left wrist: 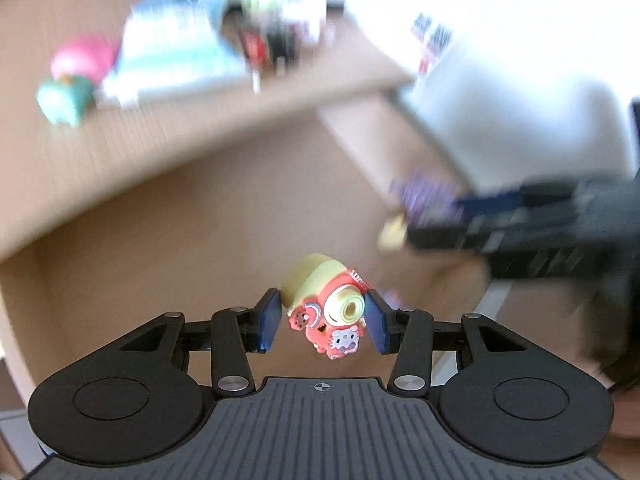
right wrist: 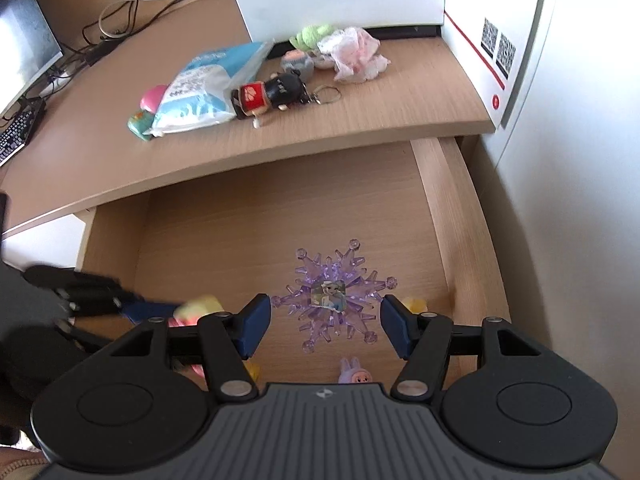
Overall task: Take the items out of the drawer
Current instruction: 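Carry the red-yellow toy and snowflake onto the desktop with both grippers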
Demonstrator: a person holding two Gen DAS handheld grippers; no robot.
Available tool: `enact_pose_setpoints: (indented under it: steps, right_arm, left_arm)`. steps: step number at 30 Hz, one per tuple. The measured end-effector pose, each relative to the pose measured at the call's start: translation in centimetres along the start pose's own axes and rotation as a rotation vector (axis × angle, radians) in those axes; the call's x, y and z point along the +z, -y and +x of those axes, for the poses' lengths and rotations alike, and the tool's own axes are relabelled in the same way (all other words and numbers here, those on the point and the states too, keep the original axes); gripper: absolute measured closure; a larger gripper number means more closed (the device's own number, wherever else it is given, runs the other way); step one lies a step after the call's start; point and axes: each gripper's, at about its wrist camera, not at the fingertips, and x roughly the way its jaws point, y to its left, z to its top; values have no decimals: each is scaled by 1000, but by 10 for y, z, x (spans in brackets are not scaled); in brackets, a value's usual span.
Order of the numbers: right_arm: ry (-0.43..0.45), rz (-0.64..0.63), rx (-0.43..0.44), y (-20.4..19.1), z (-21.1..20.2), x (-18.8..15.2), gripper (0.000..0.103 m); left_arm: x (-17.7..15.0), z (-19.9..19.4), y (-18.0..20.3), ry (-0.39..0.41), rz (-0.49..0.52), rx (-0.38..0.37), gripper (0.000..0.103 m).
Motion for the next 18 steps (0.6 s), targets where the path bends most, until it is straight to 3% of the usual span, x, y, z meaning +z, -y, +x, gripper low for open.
enact_pose_setpoints:
  steps: [4, 8, 14, 18]
  right_arm:
    - [32, -19, -4, -6, -7, 3, 42]
    - [46, -12, -3, -8, -8, 4, 42]
    - [55, 30, 4, 1, -8, 6, 42]
    - [75, 3, -38, 2, -13, 5, 42]
  left_arm:
    - [36, -41, 1, 148, 2, -13, 53]
    - [82, -57, 10, 300, 20, -31, 53]
    - [140, -32, 15, 366, 3, -3, 53]
    - [157, -7, 12, 369, 7, 18, 53]
